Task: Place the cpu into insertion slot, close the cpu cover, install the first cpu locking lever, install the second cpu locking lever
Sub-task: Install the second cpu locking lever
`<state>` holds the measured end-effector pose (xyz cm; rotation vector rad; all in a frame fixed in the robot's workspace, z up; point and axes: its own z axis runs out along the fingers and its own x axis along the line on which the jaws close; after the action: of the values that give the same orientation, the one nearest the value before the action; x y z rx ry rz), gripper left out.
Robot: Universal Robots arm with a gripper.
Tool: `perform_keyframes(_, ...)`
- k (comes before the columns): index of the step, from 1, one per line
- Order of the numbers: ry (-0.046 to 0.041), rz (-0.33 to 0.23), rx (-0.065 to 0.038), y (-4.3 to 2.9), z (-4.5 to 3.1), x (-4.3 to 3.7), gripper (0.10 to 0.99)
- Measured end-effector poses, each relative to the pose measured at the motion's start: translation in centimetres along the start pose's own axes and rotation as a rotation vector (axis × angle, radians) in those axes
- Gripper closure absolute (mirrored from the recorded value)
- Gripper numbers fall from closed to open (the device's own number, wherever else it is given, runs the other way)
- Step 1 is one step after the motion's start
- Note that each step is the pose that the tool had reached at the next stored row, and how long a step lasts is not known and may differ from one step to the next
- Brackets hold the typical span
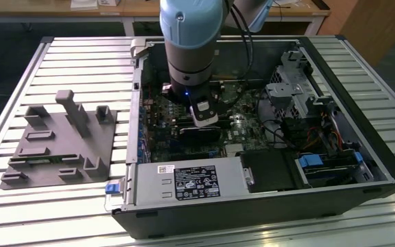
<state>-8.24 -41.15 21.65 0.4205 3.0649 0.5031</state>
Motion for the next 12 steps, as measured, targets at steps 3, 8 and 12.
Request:
perform_keyframes(3, -0.0035, 0.001, 0.011, 0.20, 0.05, -0.36, 0.973)
perform_keyframes(8, -0.0091, 0.001, 0.030, 0.86, 0.27, -0.97, 0.973)
perform_keyframes(12, -0.0125, 0.000, 0.043, 1.74, 0.60, -1.21, 0.973)
